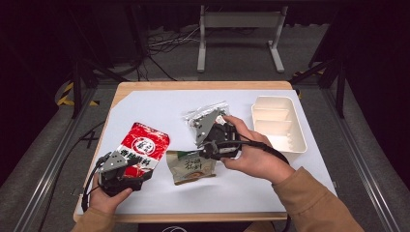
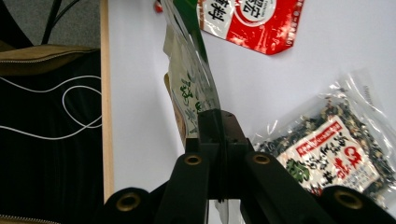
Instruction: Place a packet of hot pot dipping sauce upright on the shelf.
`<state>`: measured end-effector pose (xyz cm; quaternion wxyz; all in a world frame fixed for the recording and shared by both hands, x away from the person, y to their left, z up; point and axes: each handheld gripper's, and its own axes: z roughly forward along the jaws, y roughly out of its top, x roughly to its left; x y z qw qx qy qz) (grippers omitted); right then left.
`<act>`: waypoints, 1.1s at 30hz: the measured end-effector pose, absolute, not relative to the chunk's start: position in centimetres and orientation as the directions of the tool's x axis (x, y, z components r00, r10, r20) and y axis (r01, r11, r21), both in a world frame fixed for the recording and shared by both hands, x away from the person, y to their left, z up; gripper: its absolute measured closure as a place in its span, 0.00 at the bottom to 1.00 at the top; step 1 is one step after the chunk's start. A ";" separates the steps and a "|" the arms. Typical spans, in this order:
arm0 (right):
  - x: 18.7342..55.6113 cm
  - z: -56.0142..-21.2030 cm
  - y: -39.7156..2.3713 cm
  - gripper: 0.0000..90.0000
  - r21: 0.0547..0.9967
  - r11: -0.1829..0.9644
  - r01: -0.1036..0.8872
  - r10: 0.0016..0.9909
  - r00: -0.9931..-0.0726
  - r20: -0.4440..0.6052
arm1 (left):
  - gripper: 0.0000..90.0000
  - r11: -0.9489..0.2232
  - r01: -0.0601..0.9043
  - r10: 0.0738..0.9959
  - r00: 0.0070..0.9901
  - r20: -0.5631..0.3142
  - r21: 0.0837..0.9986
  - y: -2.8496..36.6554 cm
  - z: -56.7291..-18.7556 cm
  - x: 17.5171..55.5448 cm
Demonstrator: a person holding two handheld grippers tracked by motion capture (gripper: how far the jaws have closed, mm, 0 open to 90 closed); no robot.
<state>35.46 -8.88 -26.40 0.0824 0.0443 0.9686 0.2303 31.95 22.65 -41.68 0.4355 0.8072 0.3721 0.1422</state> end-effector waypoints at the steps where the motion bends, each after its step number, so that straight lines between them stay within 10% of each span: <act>1: 35.5 -26.1 -9.1 0.99 0.455 0.889 0.050 0.129 -0.981 -0.143 | 0.30 -0.340 0.482 0.725 0.681 -0.101 0.807 22.6 -41.7 31.9; 33: 37.6 -22.0 -15.2 0.99 0.495 0.858 0.138 0.289 -0.926 -0.242 | 0.30 -0.338 0.484 0.725 0.681 -0.104 0.807 22.4 -41.7 32.5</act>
